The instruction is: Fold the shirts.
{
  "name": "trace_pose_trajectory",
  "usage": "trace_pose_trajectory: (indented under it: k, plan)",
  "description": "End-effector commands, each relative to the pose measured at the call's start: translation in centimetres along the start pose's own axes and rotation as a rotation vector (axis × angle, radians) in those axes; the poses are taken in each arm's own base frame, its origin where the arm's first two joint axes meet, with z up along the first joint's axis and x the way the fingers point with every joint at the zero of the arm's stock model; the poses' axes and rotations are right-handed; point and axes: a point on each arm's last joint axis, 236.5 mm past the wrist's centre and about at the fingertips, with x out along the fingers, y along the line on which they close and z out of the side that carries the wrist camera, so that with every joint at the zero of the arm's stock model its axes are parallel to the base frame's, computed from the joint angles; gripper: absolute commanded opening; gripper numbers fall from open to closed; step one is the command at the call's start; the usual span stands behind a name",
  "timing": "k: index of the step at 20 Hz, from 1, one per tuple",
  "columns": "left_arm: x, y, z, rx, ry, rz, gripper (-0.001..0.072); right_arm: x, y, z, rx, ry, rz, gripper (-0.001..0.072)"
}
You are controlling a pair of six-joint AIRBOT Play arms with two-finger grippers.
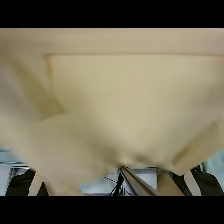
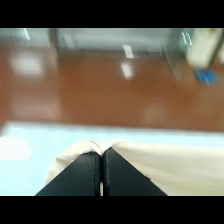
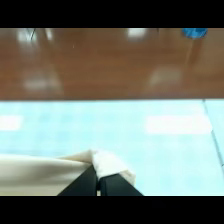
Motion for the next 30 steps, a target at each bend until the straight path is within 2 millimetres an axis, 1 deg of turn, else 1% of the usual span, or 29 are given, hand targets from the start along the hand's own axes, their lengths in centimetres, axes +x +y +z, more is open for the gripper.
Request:
trace_pose_trajectory:
  k: [1,3,4,5,7,8,10,12,14,15,17,19,21,22,24,25,27,28,29,30]
  plan:
    - [9.0,-0.2,-7.2,-0.185,0.206,-0.153,0.0023,8.6,0.3,-4.0,0.069,0.194,0.135,0.0018]
    - [14.7,0.0,-10.4,-0.278,0.255,-0.213,0.0023,14.6,0.3,-6.1,0.119,0.279,0.221,0.0018]
    - [17.6,0.3,-12.0,-0.312,0.276,-0.207,0.0022,17.9,-0.2,-7.2,0.146,0.315,0.246,0.0018]
    - [20.7,0.5,-13.6,-0.343,0.288,-0.199,0.0023,21.1,-1.0,-8.6,0.174,0.364,0.25,0.0019]
    - [26.5,-0.1,-15.8,-0.369,0.284,-0.186,0.0023,28.0,-2.9,-12.0,0.281,0.447,0.248,0.0019]
    - [29.3,-0.3,-16.9,-0.378,0.267,-0.17,0.0023,31.0,-3.4,-13.0,0.341,0.444,0.259,0.0018]
    - [34.8,0.1,-19.4,-0.404,0.235,-0.115,0.0023,36.5,-3.8,-13.8,0.457,0.415,0.297,0.0018]
    - [38.9,0.9,-22.2,-0.461,0.268,-0.073,0.0023,40.5,-4.2,-14.4,0.54,0.418,0.331,0.0018]
    - [41.9,1.3,-25.0,-0.501,0.334,-0.057,0.0023,43.3,-4.7,-15.4,0.571,0.445,0.34,0.0018]
    - [42.8,1.2,-26.3,-0.509,0.374,-0.059,0.0023,44.3,-5.0,-15.8,0.586,0.458,0.341,0.0019]
    - [43.9,0.8,-29.1,-0.515,0.472,-0.071,0.0023,45.8,-5.3,-16.8,0.617,0.482,0.339,0.0019]
    - [44.1,0.9,-31.2,-0.521,0.545,-0.077,0.0023,46.3,-5.2,-18.3,0.626,0.522,0.344,0.0018]
    - [43.9,1.5,-31.7,-0.53,0.568,-0.071,0.0023,46.0,-4.7,-20.0,0.619,0.582,0.362,0.0019]
    - [43.6,1.9,-31.6,-0.537,0.583,-0.073,0.0024,45.8,-4.7,-20.4,0.608,0.601,0.362,0.0019]
    - [42.7,1.9,-30.8,-0.577,0.636,-0.11,0.0024,45.0,-4.4,-20.6,0.604,0.631,0.382,0.0019]
    - [41.9,1.7,-30.4,-0.56,0.676,-0.144,0.0024,44.4,-4.1,-20.6,0.597,0.653,0.402,0.0019]
    - [39.5,1.1,-30.3,-0.459,0.785,-0.245,0.0024,42.6,-3.2,-20.5,0.571,0.711,0.461,0.0019]
    - [37.8,0.7,-31.0,-0.423,0.862,-0.296,0.0024,41.5,-2.5,-20.7,0.533,0.74,0.495,0.0019]
    - [36.0,0.4,-32.1,-0.389,0.94,-0.34,0.0024,40.5,-2.2,-21.3,0.495,0.784,0.512,0.0019]
    - [34.2,0.8,-33.8,-0.337,1.033,-0.352,0.0024,39.8,-2.4,-22.2,0.472,0.829,0.5,0.002]
